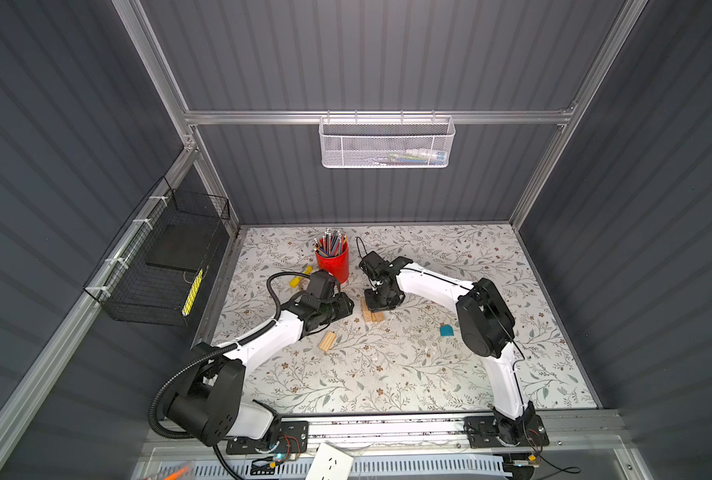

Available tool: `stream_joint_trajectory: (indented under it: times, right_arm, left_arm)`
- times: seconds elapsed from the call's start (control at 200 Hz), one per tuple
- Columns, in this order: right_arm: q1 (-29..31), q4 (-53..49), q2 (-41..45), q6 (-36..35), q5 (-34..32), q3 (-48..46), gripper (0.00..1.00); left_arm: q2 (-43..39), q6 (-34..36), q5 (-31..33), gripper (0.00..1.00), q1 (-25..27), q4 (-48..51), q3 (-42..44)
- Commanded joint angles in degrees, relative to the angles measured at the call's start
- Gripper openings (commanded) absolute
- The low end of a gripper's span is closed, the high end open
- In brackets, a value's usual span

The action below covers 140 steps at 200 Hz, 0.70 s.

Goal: Build the wood block tower
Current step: 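Lower block 14 beside the upright blocks while the left gripper closes in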

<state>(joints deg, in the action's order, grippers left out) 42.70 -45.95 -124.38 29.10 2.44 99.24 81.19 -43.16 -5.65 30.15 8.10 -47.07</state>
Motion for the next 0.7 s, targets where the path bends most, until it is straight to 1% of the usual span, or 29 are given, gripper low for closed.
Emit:
stream_joint_trajectory:
  times: [0.0,0.235,0.43,0.545,0.695]
  right_arm:
    - [0.02,-1.09,2.80,0.64,-0.08,0.37,0.35]
    - [-0.87,-0.33,7.91,1.58,0.94,-3.80,0.36]
    - [-2.91,5.06,13.79,4.06,7.09,-13.21,0.36]
    - [-3.84,8.53,14.63,5.55,10.28,-17.07,0.36]
    - [-5.15,13.33,14.69,8.00,14.04,-20.64,0.35]
  left_arm:
    - [0.46,0.11,-0.50,0.44,-0.44,1.18,-0.39]
    - [0.65,0.39,-1.67,0.44,-0.49,1.00,-0.86]
    - [2.77,0.75,-4.41,0.44,-0.44,-1.24,-1.02]
    - [5.14,0.58,-7.15,0.43,-0.44,-3.61,-1.51]
    - [7.86,0.78,-8.80,0.40,-0.45,-6.66,-2.15]
